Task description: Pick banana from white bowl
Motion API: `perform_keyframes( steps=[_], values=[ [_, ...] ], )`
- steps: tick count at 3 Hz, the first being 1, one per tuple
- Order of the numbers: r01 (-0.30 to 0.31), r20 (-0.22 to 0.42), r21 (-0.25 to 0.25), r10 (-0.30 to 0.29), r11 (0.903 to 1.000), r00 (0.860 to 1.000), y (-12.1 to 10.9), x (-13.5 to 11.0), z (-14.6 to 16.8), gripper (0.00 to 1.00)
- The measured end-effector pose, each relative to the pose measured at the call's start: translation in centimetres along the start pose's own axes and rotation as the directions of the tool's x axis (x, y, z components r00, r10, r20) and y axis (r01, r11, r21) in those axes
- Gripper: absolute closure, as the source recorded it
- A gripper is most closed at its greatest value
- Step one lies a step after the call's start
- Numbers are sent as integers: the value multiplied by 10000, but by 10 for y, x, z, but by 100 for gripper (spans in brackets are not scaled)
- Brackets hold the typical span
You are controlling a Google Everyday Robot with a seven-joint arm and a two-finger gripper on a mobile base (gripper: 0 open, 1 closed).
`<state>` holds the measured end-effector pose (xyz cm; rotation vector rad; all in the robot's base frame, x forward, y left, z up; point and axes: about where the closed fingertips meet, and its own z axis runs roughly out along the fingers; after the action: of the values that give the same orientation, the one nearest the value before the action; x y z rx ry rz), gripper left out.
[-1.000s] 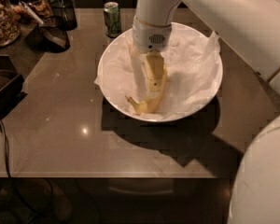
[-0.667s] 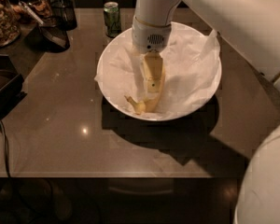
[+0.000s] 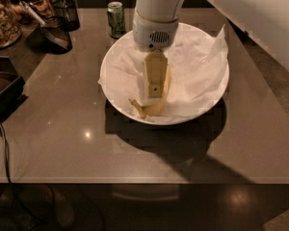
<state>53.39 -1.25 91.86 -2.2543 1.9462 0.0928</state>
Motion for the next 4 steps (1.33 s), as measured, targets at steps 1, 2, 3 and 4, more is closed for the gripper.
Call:
perform_keyframes(
  steps=[1, 2, 3, 4],
  values=[
    [0, 4, 6, 0, 10000, 10000, 0, 0, 0, 19],
    [0, 4, 7, 0, 10000, 10000, 0, 0, 0, 42],
    [0, 4, 7, 0, 10000, 10000, 0, 0, 0, 65],
    [0, 4, 7, 0, 10000, 10000, 0, 0, 0, 65]
  ],
)
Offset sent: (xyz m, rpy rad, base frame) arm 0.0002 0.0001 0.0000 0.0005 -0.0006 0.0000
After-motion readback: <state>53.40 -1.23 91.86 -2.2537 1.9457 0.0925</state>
